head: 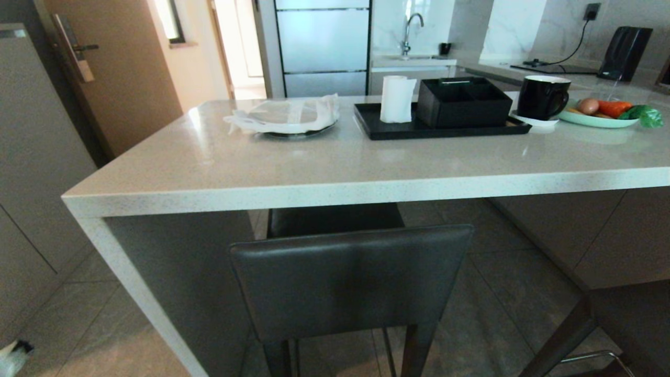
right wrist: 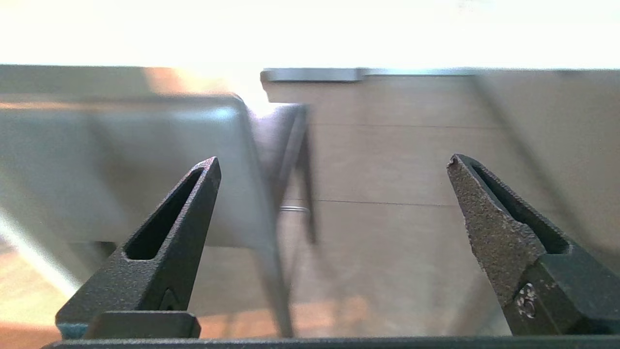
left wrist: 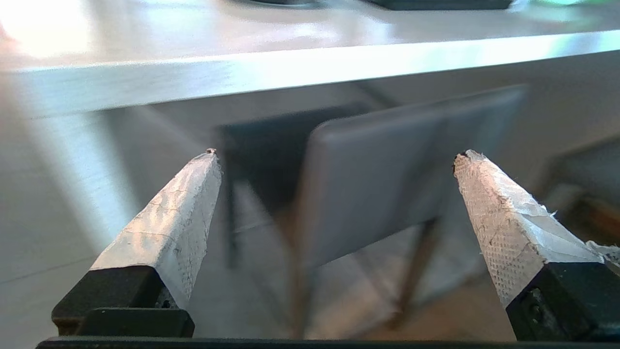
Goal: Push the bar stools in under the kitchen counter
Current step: Pull the gray chair out from under the dining table
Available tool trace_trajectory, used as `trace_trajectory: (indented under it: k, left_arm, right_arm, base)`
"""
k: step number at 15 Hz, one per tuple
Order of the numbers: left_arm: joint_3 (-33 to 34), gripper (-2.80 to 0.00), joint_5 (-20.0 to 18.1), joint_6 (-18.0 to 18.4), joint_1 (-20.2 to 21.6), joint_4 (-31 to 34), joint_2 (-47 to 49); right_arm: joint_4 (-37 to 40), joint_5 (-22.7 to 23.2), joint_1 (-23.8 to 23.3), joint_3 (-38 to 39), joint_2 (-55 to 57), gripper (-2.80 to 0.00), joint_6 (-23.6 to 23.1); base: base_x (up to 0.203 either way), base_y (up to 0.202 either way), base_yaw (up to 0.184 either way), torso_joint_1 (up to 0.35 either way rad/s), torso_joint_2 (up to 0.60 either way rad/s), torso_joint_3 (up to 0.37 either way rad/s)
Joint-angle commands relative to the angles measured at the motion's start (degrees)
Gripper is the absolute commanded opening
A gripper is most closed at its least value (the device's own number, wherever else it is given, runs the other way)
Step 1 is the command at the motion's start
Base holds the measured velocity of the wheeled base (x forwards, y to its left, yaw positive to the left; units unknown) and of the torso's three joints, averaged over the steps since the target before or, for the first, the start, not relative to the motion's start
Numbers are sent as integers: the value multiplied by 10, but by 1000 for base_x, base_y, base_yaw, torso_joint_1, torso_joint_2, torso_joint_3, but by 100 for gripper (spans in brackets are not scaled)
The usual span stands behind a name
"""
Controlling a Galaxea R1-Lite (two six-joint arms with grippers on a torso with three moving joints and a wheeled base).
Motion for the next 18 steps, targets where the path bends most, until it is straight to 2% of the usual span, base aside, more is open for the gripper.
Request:
trace_trajectory:
  k: [1,2,3,5,8,10,12,14,16,18]
  left_arm:
    - [82,0,-57,-38,-33,-187,115]
    - [123,0,-97,-54,-39,-248,139]
    - [151,0,-124,-66,-42,-283,164]
    - [168,0,-138,-75,-42,-298,200]
    - [170,0,-153,-75,-28,-301,268]
    - [165,0,-185,-71,-20,-320,329]
    - [163,0,-216,-45,3,-361,412]
    - [164,0,-259,-6,46,-423,514]
    - [171,0,-317,15,82,-519,605]
    - [182,0,-348,26,94,-617,689]
  right_arm:
    - [-42,85,7,-10,110,0,17]
    - [-50,130,7,1,115,0,24]
    - [-53,151,7,19,122,0,26]
    - [-55,170,7,38,143,0,27]
    - [-57,234,7,45,178,0,28]
    - [-69,261,7,42,225,0,25]
    - [-101,291,7,40,279,0,19]
    - [-125,319,7,37,334,0,12]
    - [-138,349,9,37,377,0,-6]
    - [-141,357,25,38,413,0,-18]
  base:
    - [0,0,0,0,0,0]
    - [0,0,0,0,0,0]
    - [0,0,0,0,0,0]
    - [0,0,0,0,0,0]
    - [0,0,0,0,0,0]
    - [0,0,0,0,0,0]
    - [0,0,0,0,0,0]
    - [0,0,0,0,0,0]
    - [0,0,0,0,0,0]
    - [0,0,0,0,0,0]
